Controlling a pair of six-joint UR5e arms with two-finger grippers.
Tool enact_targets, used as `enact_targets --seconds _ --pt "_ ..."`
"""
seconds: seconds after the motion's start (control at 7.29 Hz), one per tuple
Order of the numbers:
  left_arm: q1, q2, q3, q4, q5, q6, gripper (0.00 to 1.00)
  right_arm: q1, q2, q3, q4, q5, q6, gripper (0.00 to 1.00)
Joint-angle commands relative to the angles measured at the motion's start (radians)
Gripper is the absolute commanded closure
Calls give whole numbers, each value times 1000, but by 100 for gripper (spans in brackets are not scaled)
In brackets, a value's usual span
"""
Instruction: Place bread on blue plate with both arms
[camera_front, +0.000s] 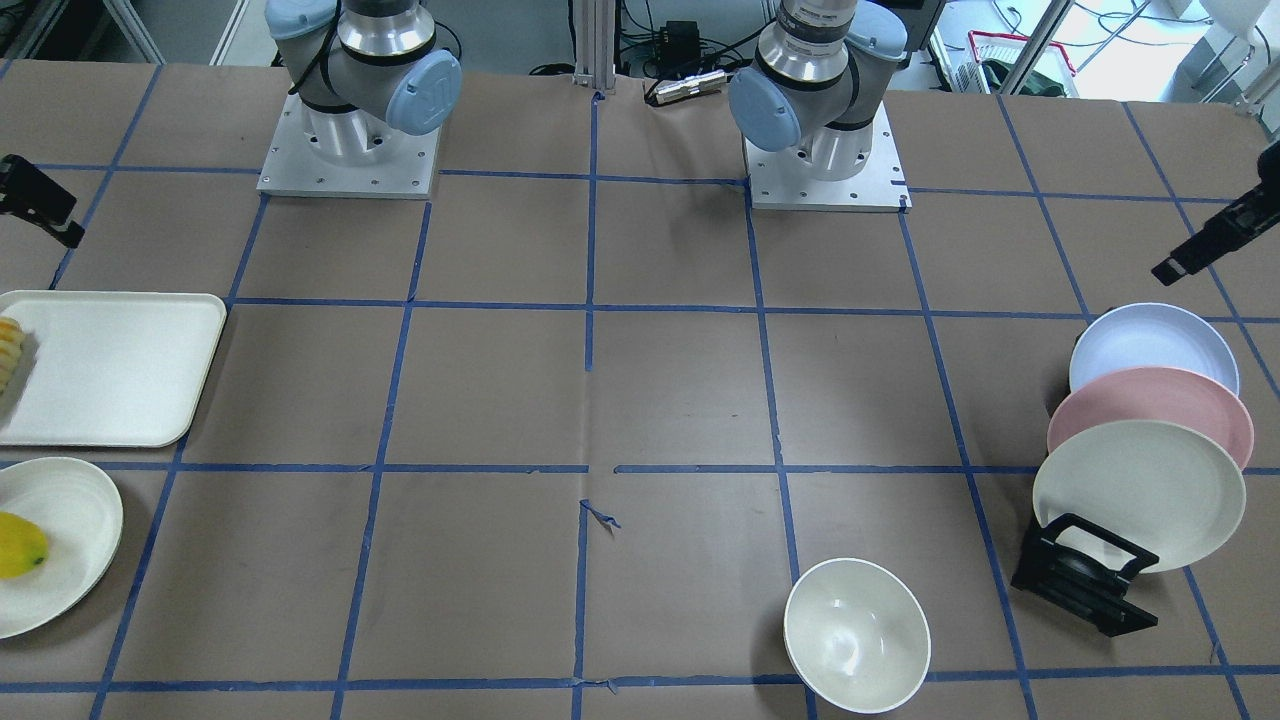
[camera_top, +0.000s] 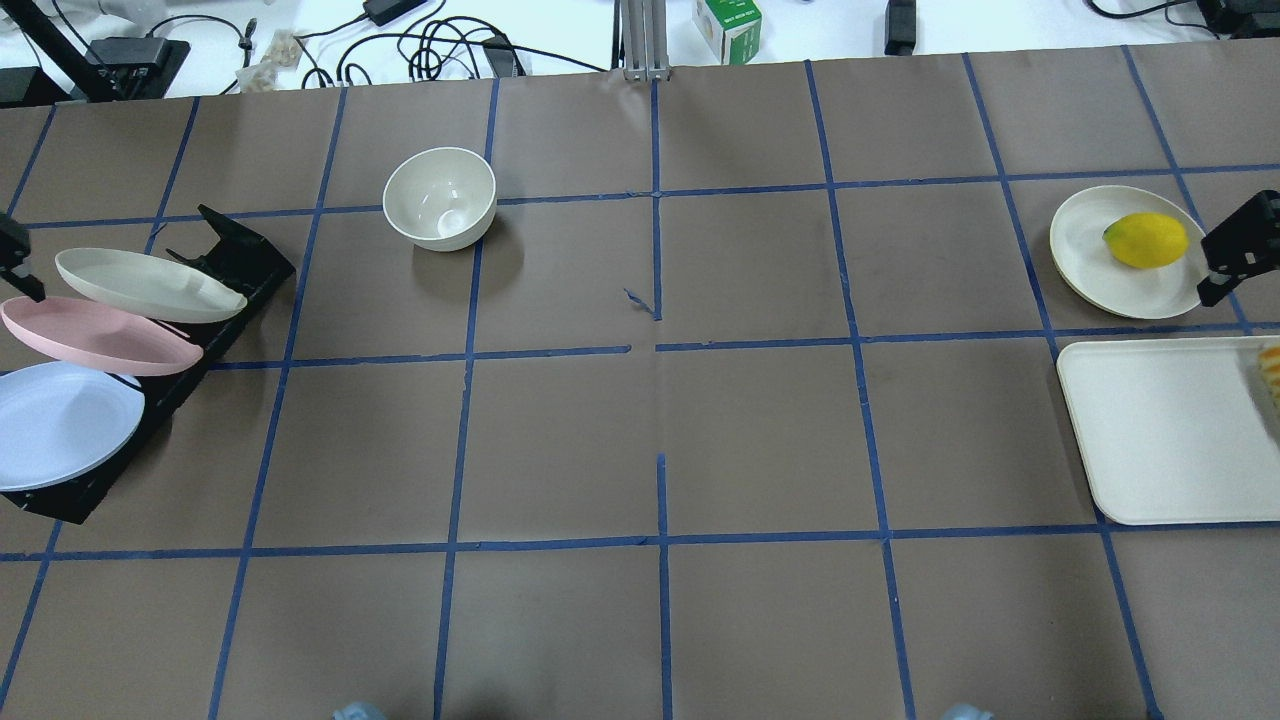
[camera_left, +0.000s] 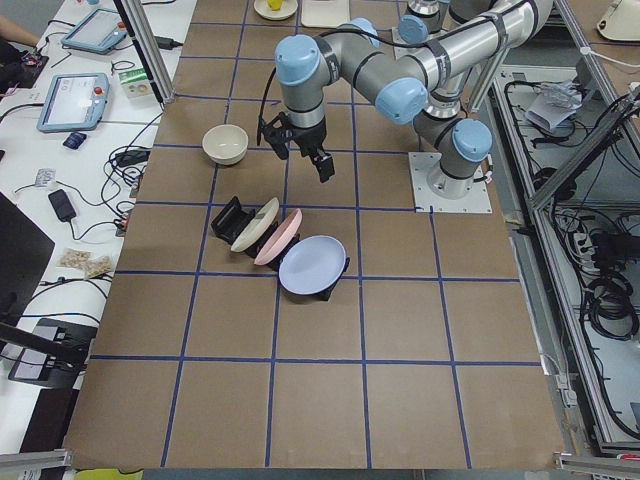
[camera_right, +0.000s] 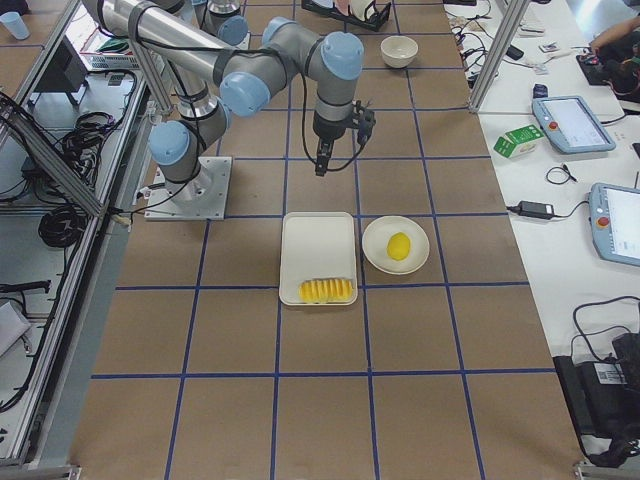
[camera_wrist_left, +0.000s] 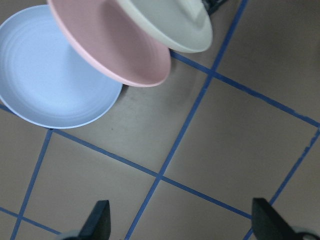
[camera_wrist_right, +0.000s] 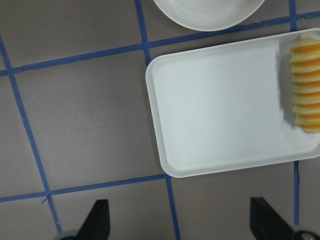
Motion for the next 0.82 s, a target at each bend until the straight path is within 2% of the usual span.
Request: enact_targets --seconds 0.0,0.27,0.41,0.69 --pt "123 -74 -43 146 111 -4 0 -121 130 0 -170 1 -216 0" --pt "183 -151 -46 204 105 5 0 -160 320 -7 -295 -1 -339 0" --pt "189 -191 -49 300 112 14 0 -218 386 -3 -428 -25 -353 0" --pt "194 -231 -49 313 103 17 0 -228 477 -6 -542 -62 -357 0"
